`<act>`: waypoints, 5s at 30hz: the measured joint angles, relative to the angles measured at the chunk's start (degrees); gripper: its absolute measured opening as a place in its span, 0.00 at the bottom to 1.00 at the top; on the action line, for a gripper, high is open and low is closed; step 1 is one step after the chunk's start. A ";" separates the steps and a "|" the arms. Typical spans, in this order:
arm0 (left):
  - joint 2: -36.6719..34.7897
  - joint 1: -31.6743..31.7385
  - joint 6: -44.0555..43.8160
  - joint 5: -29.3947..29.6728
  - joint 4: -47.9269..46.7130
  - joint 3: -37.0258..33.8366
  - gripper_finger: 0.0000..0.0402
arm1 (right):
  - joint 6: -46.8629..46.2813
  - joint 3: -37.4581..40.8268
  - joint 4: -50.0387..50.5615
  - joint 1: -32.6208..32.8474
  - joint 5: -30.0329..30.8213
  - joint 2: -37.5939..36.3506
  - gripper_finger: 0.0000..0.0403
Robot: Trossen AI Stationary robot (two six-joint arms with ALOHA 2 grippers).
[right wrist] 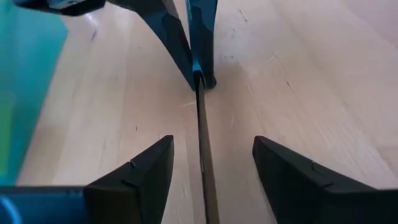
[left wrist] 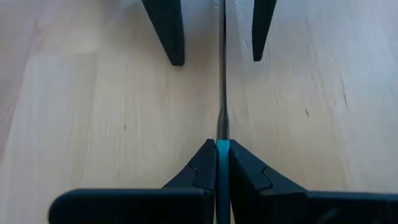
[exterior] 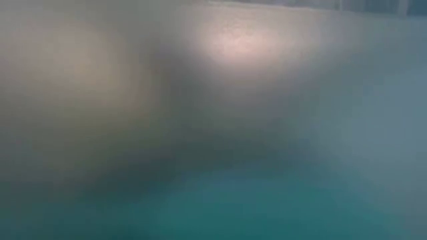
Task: Pick & Place Kitchen Items
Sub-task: Put the blue table knife into the transparent bin
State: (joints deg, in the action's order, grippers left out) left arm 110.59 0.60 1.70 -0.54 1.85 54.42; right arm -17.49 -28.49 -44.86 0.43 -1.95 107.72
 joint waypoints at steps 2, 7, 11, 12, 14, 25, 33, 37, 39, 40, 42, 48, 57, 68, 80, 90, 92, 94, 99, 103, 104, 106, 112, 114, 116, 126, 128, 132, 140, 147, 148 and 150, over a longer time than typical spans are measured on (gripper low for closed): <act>-0.35 -0.34 -0.02 1.10 -0.98 0.10 0.03 | 1.42 0.00 -0.28 0.12 2.39 0.04 0.55; -3.35 -1.87 -0.12 5.21 -6.06 -0.11 0.03 | 2.11 -0.02 -0.49 -0.02 2.65 0.06 0.54; -7.95 -2.78 -1.67 8.67 -16.55 -0.49 0.03 | 1.86 0.07 -1.91 -0.14 -0.05 0.12 0.54; -9.16 -2.98 -2.15 9.61 -19.74 -0.60 0.03 | 1.86 0.07 -2.25 -0.04 -0.49 0.15 0.54; -11.61 -3.01 -3.53 10.34 -25.32 -0.58 0.03 | 1.86 0.07 -2.29 0.23 -0.64 0.15 0.54; -26.58 -5.56 -9.96 17.79 -38.26 -0.44 0.03 | 1.62 -0.09 -1.12 0.70 -0.90 0.00 0.54; -40.75 -10.23 -12.38 24.25 -33.08 -2.49 0.03 | 1.52 -0.13 -0.56 0.76 -0.89 -0.07 0.54; -45.75 -13.72 -11.93 27.63 -27.18 -4.34 0.03 | 1.48 -0.15 -0.49 0.76 -0.90 -0.07 0.54; -47.14 -15.48 -10.26 28.47 -21.65 -5.63 0.03 | 1.48 -0.15 -0.47 0.76 -0.89 -0.07 0.54; -47.75 -16.30 -9.06 28.54 -18.57 -6.55 0.03 | 1.48 -0.15 -0.49 0.76 -0.84 -0.09 0.54; -48.52 -17.86 -6.23 29.33 -12.20 -8.26 0.03 | 1.46 -0.15 -0.46 0.79 -0.37 -0.07 0.54; -48.90 -19.56 -0.34 31.04 1.44 -13.08 0.03 | 1.46 -0.15 -0.46 0.83 0.02 -0.07 0.54; -48.87 -19.54 0.65 28.00 23.43 -22.51 0.03 | 1.46 -0.15 -0.46 0.83 0.23 -0.07 0.54; -47.77 -19.61 2.04 25.83 45.99 -30.03 0.03 | 1.46 -0.13 -0.61 0.81 0.30 -0.07 0.54; -38.07 -17.42 3.78 19.34 62.12 -30.30 0.03 | -0.15 -0.07 -1.68 0.81 0.43 -0.04 0.54; -26.56 -9.97 1.54 9.68 83.65 -30.30 0.03 | -0.72 -0.02 -3.78 0.87 -0.03 0.04 0.54; -23.95 -8.48 0.09 7.40 88.03 -30.16 0.03 | -0.70 -0.04 -4.53 0.85 -0.01 0.04 0.54; -22.55 -7.26 -0.77 6.18 86.77 -29.21 0.03 | -0.74 -0.02 -5.12 0.85 0.02 0.04 0.54; -17.87 -5.47 -3.90 1.28 87.48 -25.64 0.03 | -1.79 -0.04 -10.74 1.74 -2.08 0.04 0.54; -17.31 -5.95 -4.17 -1.09 87.81 -23.80 0.03 | -2.88 -0.04 -20.95 2.97 -5.80 -0.82 0.54; -17.31 -6.19 -4.13 -1.11 87.86 -23.77 0.03 | -2.84 -0.09 -23.03 3.35 -7.04 -1.57 0.53; -17.60 -6.64 -4.13 -1.13 87.52 -23.80 0.03 | -1.97 -0.09 -24.56 4.21 -9.79 -3.78 0.52; -17.95 -7.71 -4.09 -0.85 87.64 -23.77 0.03 | 4.04 -0.15 -25.29 8.17 -4.49 -13.22 0.48; -17.95 -7.70 -4.18 -0.83 87.77 -23.77 0.03 | 7.97 -0.15 -25.58 9.62 -0.93 -15.49 0.47; -17.95 -7.63 -5.22 -0.65 87.73 -23.77 0.03 | 9.84 -0.70 -25.86 10.56 2.90 -16.62 0.47; -17.95 -7.59 -4.99 -0.57 87.26 -22.88 0.03 | 11.40 -17.08 3.23 12.15 9.70 -17.20 0.57; -17.95 -7.59 -4.99 -0.63 86.63 -22.85 0.03 | 12.79 -20.97 10.95 13.55 14.30 -17.20 0.62; -17.93 -7.59 -4.86 -0.72 85.43 -22.85 0.03 | 15.60 -25.18 15.44 16.22 18.66 -16.90 0.69; -17.88 -8.46 -3.98 -1.79 86.85 -22.85 0.03 | 15.32 -25.64 11.08 17.53 18.00 -16.87 0.73; -17.88 -9.59 -3.94 -1.86 87.56 -22.85 0.03 | 13.85 -25.64 13.10 16.97 16.35 -16.87 0.73; -17.88 -9.79 -3.94 -1.86 87.58 -22.85 0.03 | 13.50 -25.64 13.65 17.23 15.97 -16.87 0.73; -17.88 -10.43 -3.94 -1.70 87.77 -22.85 0.03 | 12.42 -25.64 15.61 17.92 15.22 -16.87 0.73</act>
State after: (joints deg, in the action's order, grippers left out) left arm 92.71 -9.83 -2.24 -2.24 89.62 31.57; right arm -5.08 -54.13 -29.26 18.34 13.27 90.85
